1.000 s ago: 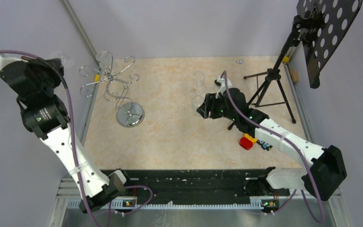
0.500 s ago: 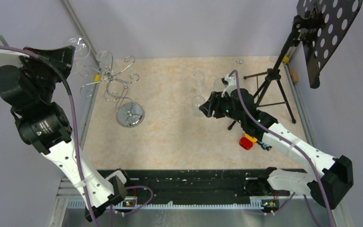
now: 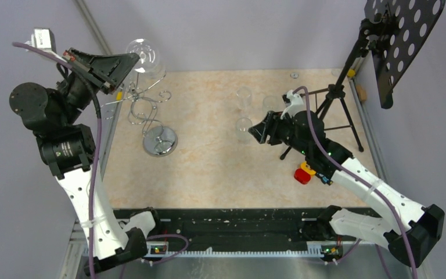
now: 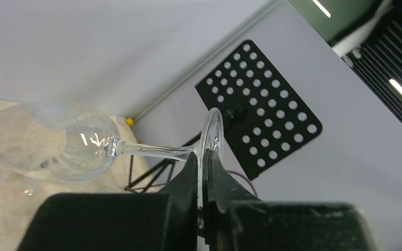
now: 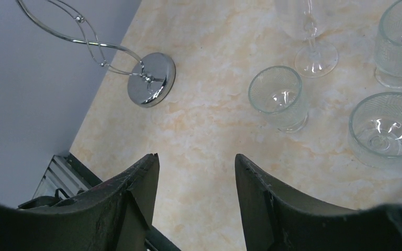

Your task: Take the wine glass off the wine glass rack

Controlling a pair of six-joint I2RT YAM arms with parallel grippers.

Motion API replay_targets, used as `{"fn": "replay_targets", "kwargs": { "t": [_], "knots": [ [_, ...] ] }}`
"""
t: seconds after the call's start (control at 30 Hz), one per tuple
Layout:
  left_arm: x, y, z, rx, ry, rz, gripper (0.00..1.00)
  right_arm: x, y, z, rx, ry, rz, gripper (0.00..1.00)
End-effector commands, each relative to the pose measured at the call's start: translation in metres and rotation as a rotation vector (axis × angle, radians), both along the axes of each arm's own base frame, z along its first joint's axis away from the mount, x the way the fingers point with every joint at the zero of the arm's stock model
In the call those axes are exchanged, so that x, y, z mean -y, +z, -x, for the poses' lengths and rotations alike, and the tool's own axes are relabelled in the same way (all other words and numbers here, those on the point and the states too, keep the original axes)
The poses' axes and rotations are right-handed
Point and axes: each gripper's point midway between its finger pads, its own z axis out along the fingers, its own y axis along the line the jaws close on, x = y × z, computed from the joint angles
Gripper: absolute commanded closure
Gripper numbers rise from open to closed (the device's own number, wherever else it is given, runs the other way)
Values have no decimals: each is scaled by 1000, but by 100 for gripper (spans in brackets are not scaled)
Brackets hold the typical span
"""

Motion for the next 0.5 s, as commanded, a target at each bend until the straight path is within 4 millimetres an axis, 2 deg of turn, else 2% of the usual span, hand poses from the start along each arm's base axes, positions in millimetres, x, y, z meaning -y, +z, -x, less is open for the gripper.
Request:
{"fn": "replay_targets", "kwargs": {
  "t": [0.0, 0.1, 0.17, 0.3, 0.47],
  "knots": [
    [31, 21, 30, 135, -167, -20, 100, 1, 21, 1, 46, -8, -59, 43],
    [42, 14, 30, 121, -234, 6, 100, -5, 31, 7, 85, 42, -97, 44],
    [51, 6, 29, 100, -284, 37, 100, -11, 56, 15, 215, 110, -178, 45],
    [76, -16, 23, 22, -409, 119, 100, -4, 96, 38, 438, 175, -291, 45],
    [106, -45, 24, -58, -539, 153, 100, 3, 139, 61, 627, 249, -296, 45]
  ]
}}
